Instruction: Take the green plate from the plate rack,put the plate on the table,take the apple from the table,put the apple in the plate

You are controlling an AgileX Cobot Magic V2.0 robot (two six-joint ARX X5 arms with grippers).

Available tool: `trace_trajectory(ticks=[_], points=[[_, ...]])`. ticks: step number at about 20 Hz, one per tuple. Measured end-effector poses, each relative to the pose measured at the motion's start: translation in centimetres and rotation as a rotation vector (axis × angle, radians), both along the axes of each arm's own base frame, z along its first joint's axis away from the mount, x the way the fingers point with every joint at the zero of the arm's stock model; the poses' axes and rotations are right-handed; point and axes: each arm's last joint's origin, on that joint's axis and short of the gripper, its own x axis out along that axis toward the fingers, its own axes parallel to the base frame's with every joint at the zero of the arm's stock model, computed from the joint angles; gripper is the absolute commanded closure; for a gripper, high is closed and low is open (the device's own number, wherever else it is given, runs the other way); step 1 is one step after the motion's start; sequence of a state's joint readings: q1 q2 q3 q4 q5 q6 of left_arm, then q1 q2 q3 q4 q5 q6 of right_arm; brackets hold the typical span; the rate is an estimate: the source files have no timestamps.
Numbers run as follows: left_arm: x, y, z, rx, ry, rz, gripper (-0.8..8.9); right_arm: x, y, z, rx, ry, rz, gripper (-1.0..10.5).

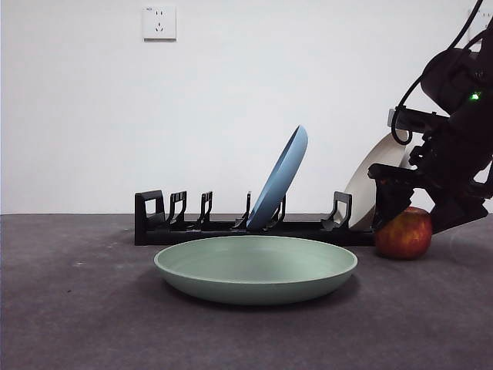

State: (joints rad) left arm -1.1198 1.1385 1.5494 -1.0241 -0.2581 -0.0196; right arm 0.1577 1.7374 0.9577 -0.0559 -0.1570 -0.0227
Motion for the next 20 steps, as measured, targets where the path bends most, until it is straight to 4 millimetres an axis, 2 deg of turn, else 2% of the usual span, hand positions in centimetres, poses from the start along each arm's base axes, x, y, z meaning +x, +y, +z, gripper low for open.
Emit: trace_trajectory(ticks=[4,8,10,13,16,20], points=[[0.0,0.0,0.0,0.000,0.000,0.000,5.62,-1.4,-0.2,1.6,-0.008,0.048,0.000,9.6],[0.0,0.0,0.0,0.000,0.000,0.000,5.62,-4.2,0.1,5.9,0.031,0.025,0.051,9.6],[0.0,0.0,0.0,0.000,0.000,0.000,5.62,-5.9,1.2,7.8,0.040,-0.010,0.101,9.6],[0.0,0.0,0.0,0.000,0.000,0.000,5.62,-7.9,4.2,10.3,0.085,-0.113,0.206,9.6],[0.0,0.0,0.0,0.000,0.000,0.000,5.62,-8.9,8.0,10.0,0.095,-0.121,0.302,9.6],[0.0,0.0,0.0,0.000,0.000,0.000,5.62,-9.2,12.8,7.3,0.054,-0.104,0.394,9.6]])
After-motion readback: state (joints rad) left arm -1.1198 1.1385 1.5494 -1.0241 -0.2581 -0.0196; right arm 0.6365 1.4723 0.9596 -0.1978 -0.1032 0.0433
